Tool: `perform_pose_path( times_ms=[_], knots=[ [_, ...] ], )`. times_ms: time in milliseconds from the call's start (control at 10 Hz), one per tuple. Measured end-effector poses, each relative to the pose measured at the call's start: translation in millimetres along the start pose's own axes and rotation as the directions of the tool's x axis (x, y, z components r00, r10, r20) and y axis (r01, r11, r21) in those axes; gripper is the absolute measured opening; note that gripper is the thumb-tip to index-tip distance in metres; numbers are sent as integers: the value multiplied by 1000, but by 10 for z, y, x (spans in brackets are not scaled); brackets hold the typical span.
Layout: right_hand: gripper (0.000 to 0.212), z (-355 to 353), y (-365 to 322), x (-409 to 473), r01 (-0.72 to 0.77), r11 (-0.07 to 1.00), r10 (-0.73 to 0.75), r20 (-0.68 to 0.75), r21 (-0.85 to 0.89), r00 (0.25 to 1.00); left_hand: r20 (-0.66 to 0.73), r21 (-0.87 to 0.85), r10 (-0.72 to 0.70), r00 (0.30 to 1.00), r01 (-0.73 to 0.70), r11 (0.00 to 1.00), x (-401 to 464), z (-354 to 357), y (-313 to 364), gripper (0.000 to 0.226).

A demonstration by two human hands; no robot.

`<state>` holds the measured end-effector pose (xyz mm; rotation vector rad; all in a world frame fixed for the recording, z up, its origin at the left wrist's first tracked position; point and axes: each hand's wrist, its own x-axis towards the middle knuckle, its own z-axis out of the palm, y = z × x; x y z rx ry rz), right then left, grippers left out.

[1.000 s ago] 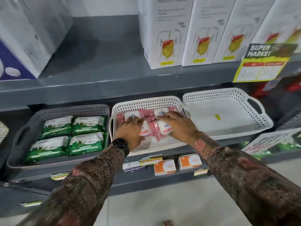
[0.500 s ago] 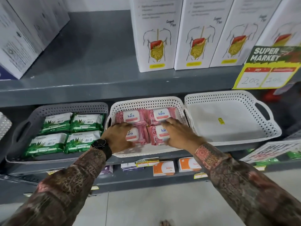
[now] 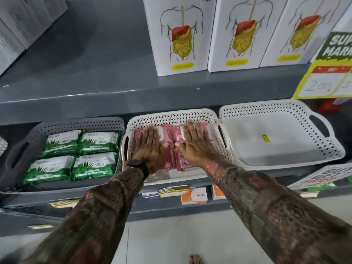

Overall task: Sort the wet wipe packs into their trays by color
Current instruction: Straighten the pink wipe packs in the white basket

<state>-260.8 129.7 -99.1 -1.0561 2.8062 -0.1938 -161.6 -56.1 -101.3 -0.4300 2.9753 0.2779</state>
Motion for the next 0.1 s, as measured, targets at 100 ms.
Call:
perform_pose_path(
  times_ms=[100],
  knots=[
    [84, -114, -32, 2, -25, 999, 23, 39, 48, 999, 8, -26, 5, 1000, -5, 1000, -2, -123, 40, 84]
  ],
)
